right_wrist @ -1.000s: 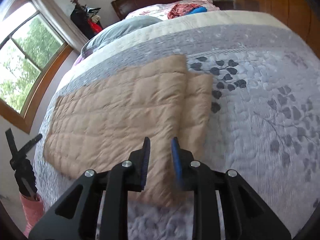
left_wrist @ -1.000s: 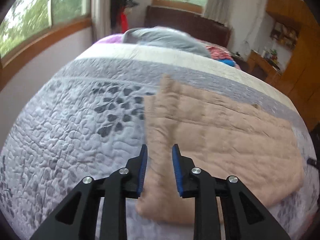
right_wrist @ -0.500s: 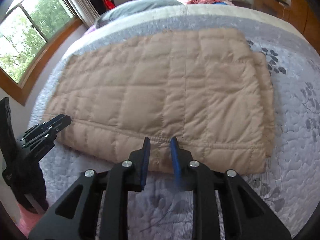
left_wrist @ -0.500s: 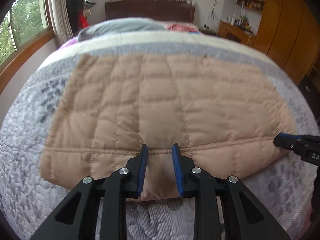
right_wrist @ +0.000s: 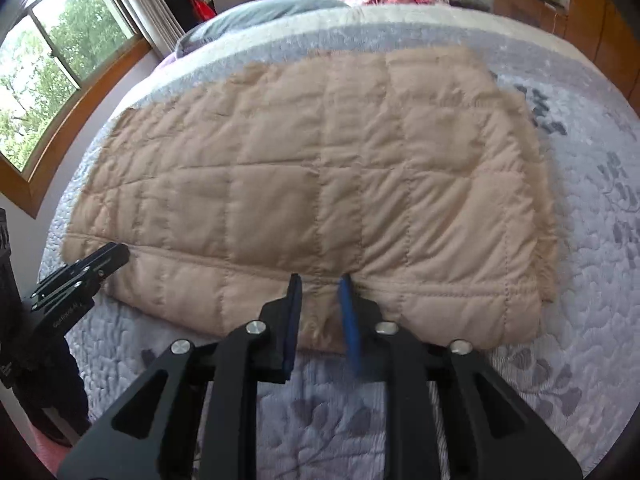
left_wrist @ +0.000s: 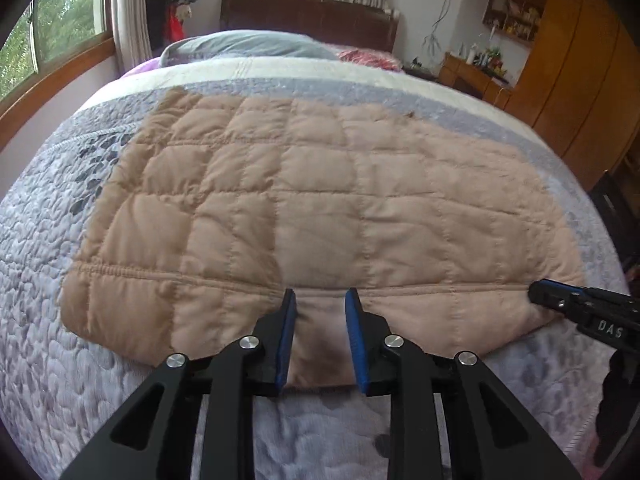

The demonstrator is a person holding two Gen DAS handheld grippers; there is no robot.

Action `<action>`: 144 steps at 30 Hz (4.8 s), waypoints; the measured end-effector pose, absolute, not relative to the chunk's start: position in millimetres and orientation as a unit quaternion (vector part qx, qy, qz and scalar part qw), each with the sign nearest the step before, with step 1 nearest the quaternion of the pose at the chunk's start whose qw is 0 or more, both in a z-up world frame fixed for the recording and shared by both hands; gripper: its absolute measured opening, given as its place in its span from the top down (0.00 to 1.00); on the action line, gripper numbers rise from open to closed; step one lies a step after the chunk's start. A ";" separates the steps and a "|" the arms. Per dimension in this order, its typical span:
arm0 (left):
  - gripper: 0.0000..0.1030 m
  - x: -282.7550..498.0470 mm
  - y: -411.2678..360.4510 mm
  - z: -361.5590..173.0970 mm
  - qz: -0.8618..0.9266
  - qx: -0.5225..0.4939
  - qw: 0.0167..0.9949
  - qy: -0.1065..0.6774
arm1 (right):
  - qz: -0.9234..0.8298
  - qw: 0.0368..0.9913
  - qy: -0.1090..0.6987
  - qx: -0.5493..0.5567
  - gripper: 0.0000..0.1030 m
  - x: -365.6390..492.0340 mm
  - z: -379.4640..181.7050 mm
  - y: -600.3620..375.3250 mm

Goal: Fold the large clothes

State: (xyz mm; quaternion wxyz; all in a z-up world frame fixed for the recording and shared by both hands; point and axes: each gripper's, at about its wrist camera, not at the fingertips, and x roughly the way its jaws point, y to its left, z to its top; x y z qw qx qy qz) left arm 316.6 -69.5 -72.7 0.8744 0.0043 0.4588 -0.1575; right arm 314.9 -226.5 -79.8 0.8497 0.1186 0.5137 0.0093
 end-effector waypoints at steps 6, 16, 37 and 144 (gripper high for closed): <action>0.75 318.3 -88.6 -92.7 -0.168 0.031 0.864 0.474 | 0.009 0.838 0.536 0.104 0.79 327.1 -104.1 -211.6; 0.76 330.8 -46.2 -67.3 -0.197 -0.030 0.852 0.485 | 0.056 0.844 0.515 0.140 0.70 311.6 -77.7 -243.4; 0.37 457.6 112.0 -104.3 -0.198 -0.205 0.800 0.528 | 0.059 0.796 0.503 0.331 0.17 361.1 -108.1 -424.5; 0.49 132.5 144.4 -55.9 -0.060 -0.143 0.879 0.451 | 0.096 0.831 0.539 0.100 0.73 128.8 -51.6 -252.6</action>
